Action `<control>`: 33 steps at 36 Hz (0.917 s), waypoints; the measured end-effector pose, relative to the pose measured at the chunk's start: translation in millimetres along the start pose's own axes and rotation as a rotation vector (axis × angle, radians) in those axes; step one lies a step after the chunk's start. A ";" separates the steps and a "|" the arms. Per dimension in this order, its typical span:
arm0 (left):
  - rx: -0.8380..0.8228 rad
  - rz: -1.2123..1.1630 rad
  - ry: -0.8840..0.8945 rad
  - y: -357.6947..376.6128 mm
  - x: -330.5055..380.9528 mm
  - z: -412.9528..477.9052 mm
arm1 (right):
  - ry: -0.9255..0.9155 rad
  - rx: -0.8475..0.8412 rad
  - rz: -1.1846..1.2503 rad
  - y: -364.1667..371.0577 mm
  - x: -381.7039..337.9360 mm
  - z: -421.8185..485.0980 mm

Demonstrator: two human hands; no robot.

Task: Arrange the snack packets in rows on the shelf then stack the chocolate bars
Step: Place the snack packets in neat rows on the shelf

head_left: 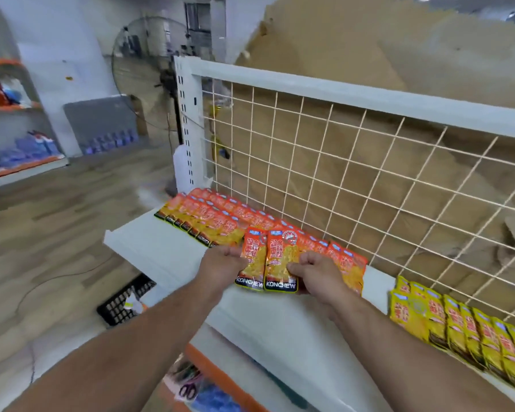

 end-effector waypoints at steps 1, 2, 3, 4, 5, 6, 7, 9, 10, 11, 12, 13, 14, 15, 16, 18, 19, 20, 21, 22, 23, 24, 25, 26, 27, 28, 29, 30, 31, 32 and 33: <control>-0.010 0.028 0.001 -5.8 1.7 11.6 | 0.011 0.023 0.009 9.2 -2.4 6.0; -0.016 0.059 0.008 -11.2 3.8 22.4 | 0.021 0.046 0.020 18.1 -5.2 9.8; -0.022 0.088 0.018 -15.9 5.9 32.8 | 0.033 0.065 0.041 27.0 -7.5 13.3; -0.029 0.109 0.029 -20.9 8.2 42.6 | 0.040 0.080 0.051 35.5 -10.5 16.2; -0.037 0.131 0.035 -25.3 10.2 52.4 | 0.051 0.092 0.060 43.2 -12.4 20.1; -0.043 0.158 0.036 -29.2 12.4 60.5 | 0.059 0.104 0.064 50.0 -14.8 22.6; -0.049 0.188 0.033 -32.8 14.1 68.4 | 0.068 0.122 0.080 56.1 -16.4 25.2; -0.071 0.248 0.032 -38.7 16.5 82.4 | 0.081 0.166 0.092 66.4 -19.0 27.6; -0.085 0.273 0.038 -40.7 17.7 88.8 | 0.084 0.190 0.097 70.9 -20.6 27.6; -0.100 0.294 0.048 -42.3 18.5 95.1 | 0.088 0.203 0.099 75.3 -21.7 27.5; -0.113 0.317 0.055 -43.6 19.8 100.4 | 0.092 0.217 0.100 79.5 -23.0 26.7; -0.126 0.342 0.062 -44.2 20.6 105.1 | 0.101 0.238 0.112 83.1 -22.9 26.9; -0.139 0.364 0.070 -44.9 21.5 108.6 | 0.115 0.261 0.123 85.9 -23.6 26.4; -0.148 0.385 0.080 -44.6 20.7 112.6 | 0.134 0.280 0.140 88.0 -22.6 26.9; -0.152 0.414 0.093 -44.5 20.4 115.5 | 0.150 0.295 0.148 89.7 -22.6 27.1; -0.147 0.476 0.141 -44.3 19.3 119.5 | 0.173 0.312 0.149 92.0 -22.9 27.7; -0.151 0.516 0.174 -43.8 19.2 121.3 | 0.184 0.324 0.158 93.0 -23.3 28.0; -0.159 0.568 0.213 -43.7 20.3 121.8 | 0.193 0.337 0.166 93.6 -24.7 27.5; -0.163 0.621 0.251 -43.4 21.5 122.3 | 0.201 0.348 0.169 94.2 -25.2 27.5; -0.159 0.670 0.283 -43.3 23.5 122.3 | 0.205 0.360 0.166 94.8 -26.2 27.1; -0.154 0.712 0.307 -43.2 25.4 122.4 | 0.211 0.371 0.164 95.3 -26.6 27.0; -0.150 0.743 0.326 -43.2 27.1 122.7 | 0.213 0.379 0.158 95.8 -27.5 26.5; -0.149 0.764 0.338 -43.0 28.0 123.7 | 0.219 0.385 0.151 96.5 -27.4 26.8; -0.148 0.779 0.348 -43.0 29.2 124.3 | 0.225 0.387 0.138 97.2 -27.8 27.0; -0.150 0.797 0.357 -43.0 29.7 124.9 | 0.232 0.387 0.129 98.2 -27.5 27.4; -0.150 0.817 0.367 -43.4 30.3 125.3 | 0.237 0.389 0.121 99.0 -27.3 28.0; -0.151 0.839 0.375 -43.9 30.7 125.8 | 0.244 0.391 0.119 100.2 -27.1 28.7; -0.151 0.859 0.386 -44.4 30.8 126.4 | 0.250 0.393 0.118 101.2 -27.5 29.0; -0.149 0.878 0.401 -44.8 30.7 127.3 | 0.259 0.393 0.122 102.6 -27.3 29.8; -0.149 0.895 0.417 -44.9 30.4 128.4 | 0.266 0.392 0.126 104.0 -27.5 30.5; -0.153 0.909 0.432 -44.7 30.0 129.9 | 0.273 0.389 0.132 105.3 -27.2 31.6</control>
Point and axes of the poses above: each hand's wrist, its own z-axis towards the middle knuckle, its own y-axis out of the palm, x = y × z, the point moved 1 cm from there along z, towards the middle knuckle, and after that the axes turned 6 degrees about -y, right-handed, at the moved point
